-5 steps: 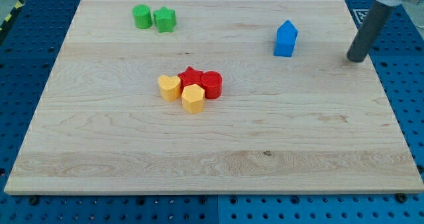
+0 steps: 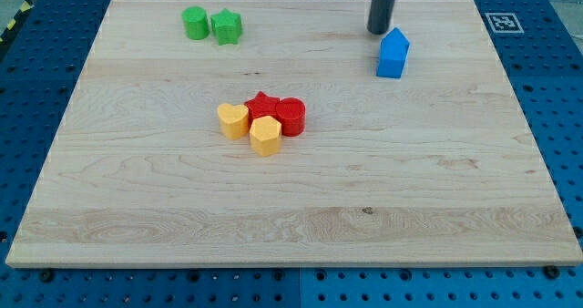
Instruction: Separate blue triangle and blue cube
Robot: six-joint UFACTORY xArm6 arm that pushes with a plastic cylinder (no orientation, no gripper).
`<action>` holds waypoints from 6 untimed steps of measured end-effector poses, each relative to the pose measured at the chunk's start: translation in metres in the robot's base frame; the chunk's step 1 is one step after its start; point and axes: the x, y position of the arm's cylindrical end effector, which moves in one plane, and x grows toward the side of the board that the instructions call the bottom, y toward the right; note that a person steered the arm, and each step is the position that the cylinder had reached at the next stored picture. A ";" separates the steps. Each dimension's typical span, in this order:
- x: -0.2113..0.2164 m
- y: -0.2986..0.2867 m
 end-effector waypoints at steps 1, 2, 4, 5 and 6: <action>0.043 0.012; 0.049 0.008; 0.040 0.038; 0.048 0.056; 0.048 0.056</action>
